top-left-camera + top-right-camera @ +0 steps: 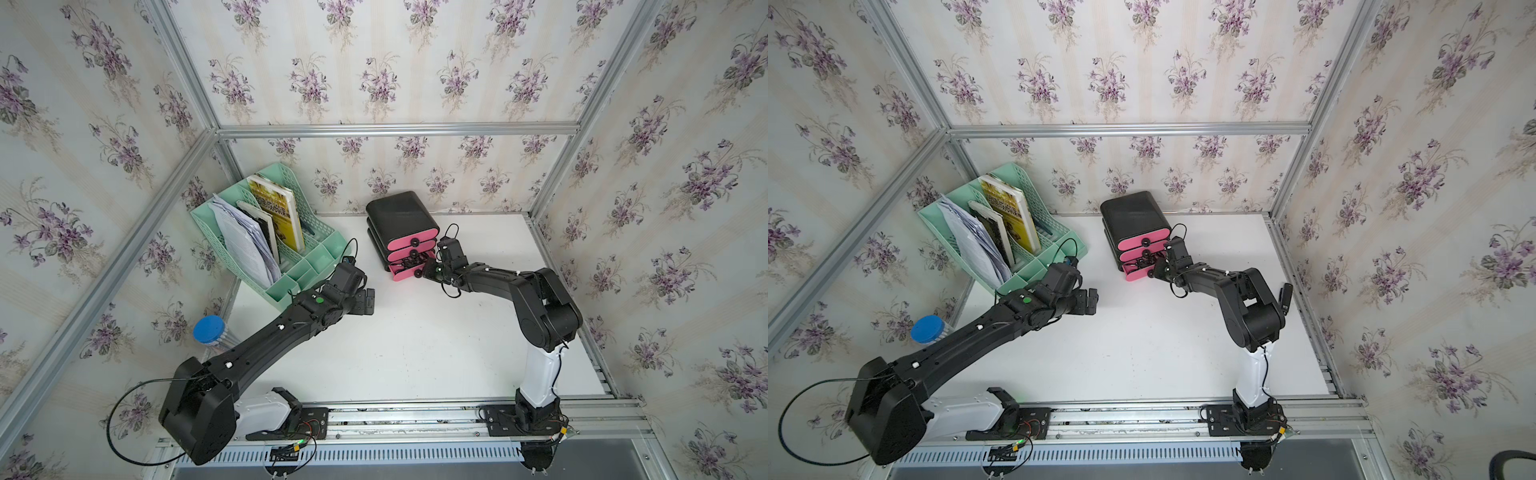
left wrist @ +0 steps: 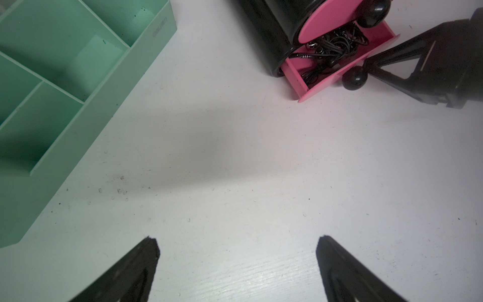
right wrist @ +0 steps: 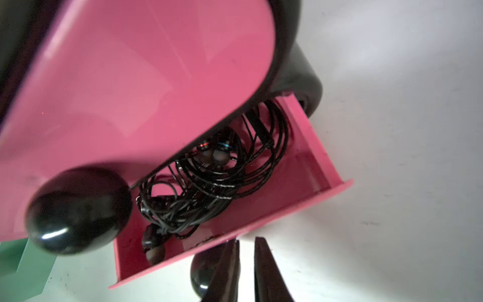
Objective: Place the wired earphones into the drawer by color
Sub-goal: Close the drawer in the storage box.
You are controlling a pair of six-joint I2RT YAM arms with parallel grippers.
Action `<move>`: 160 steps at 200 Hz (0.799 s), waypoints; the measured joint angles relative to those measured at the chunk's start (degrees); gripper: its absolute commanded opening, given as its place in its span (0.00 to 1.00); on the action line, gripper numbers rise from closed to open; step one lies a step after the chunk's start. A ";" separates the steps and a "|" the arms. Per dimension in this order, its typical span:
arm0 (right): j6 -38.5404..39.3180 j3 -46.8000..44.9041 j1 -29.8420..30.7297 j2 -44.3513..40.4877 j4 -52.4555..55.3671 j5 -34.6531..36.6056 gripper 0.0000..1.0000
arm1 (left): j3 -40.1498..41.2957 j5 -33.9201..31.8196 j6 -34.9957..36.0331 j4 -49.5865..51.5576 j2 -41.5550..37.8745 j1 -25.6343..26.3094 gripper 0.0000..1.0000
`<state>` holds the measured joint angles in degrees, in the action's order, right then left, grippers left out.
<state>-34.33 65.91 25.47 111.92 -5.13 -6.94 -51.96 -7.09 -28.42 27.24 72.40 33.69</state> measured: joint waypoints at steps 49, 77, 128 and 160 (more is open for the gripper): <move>-0.20 2.80 -0.04 1.97 -0.09 -0.22 0.17 | 0.22 0.22 0.00 0.00 0.00 -0.28 0.99; -0.39 4.04 -0.04 3.02 -0.13 -0.31 0.17 | 0.28 0.33 0.00 0.00 0.00 -0.33 0.99; -0.63 5.86 -0.13 4.70 -0.61 -0.46 0.17 | 0.46 0.85 0.00 -0.02 0.00 -0.61 0.99; -1.29 6.64 -0.13 5.55 -1.01 -0.70 0.17 | 0.59 0.96 0.00 -0.02 0.00 -0.66 0.99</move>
<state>-35.62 72.55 25.34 117.47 -6.13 -7.64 -51.37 -6.13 -28.42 27.22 72.40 33.04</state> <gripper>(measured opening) 0.171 0.988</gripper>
